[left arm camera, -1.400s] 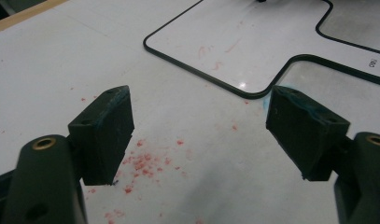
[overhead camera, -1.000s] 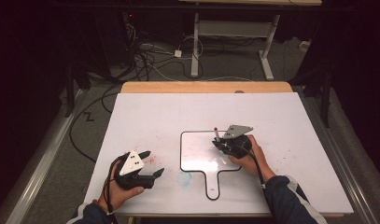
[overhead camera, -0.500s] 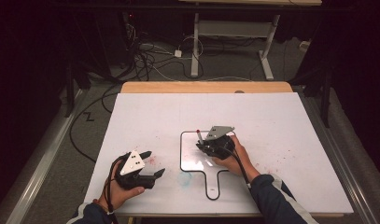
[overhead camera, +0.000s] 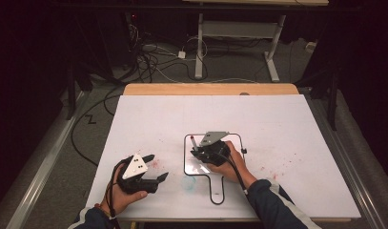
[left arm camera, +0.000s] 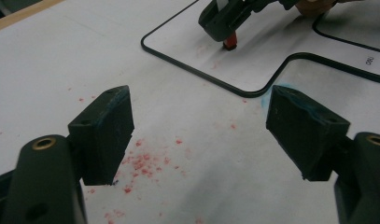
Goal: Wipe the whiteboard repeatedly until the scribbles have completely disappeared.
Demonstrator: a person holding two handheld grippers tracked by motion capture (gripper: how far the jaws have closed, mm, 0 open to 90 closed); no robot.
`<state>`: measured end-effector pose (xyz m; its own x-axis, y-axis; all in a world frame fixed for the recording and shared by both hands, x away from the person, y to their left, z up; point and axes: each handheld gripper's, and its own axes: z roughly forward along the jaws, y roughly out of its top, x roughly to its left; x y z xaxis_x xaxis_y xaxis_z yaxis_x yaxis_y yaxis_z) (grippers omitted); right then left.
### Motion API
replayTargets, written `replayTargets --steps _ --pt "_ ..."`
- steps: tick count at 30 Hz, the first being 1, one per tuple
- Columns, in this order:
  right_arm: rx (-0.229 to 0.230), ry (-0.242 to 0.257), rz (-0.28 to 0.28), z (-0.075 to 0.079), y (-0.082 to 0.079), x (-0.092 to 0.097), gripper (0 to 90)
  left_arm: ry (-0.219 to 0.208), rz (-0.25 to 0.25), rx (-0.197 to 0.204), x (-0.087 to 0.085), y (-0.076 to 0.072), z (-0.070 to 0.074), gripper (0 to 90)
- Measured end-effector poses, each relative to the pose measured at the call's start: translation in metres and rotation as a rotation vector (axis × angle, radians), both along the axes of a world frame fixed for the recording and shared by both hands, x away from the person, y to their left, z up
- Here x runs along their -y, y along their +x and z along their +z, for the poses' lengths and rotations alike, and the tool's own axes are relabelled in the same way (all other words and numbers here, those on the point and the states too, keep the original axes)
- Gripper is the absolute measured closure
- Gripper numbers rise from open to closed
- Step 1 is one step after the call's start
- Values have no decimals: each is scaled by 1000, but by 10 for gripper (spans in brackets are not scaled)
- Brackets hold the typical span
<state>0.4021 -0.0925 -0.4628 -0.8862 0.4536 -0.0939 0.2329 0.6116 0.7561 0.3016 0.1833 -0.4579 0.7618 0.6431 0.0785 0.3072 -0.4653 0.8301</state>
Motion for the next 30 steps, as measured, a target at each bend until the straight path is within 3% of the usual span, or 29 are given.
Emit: replayTargets --steps 4,9,17,19,26,28,30 --pt "-4 -13 4 1 1 2 812 -14 4 -4 -3 0 0 220" --pt "5 -28 -30 2 3 14 813 -6 2 -3 -1 -1 0 220" --pt "14 9 -5 -2 0 -12 812 -5 -8 -7 2 1 -1 220" --pt "-5 26 -2 -3 0 -18 811 -7 -9 -9 1 1 -1 220" --pt "-2 17 39 -3 0 -34 811 -16 -5 -10 -1 0 0 221" --pt "-10 25 38 -4 4 -33 812 -12 -4 -10 -1 0 0 221" --pt "17 2 -1 -3 11 -30 812 -17 -4 -12 -1 0 -1 220"
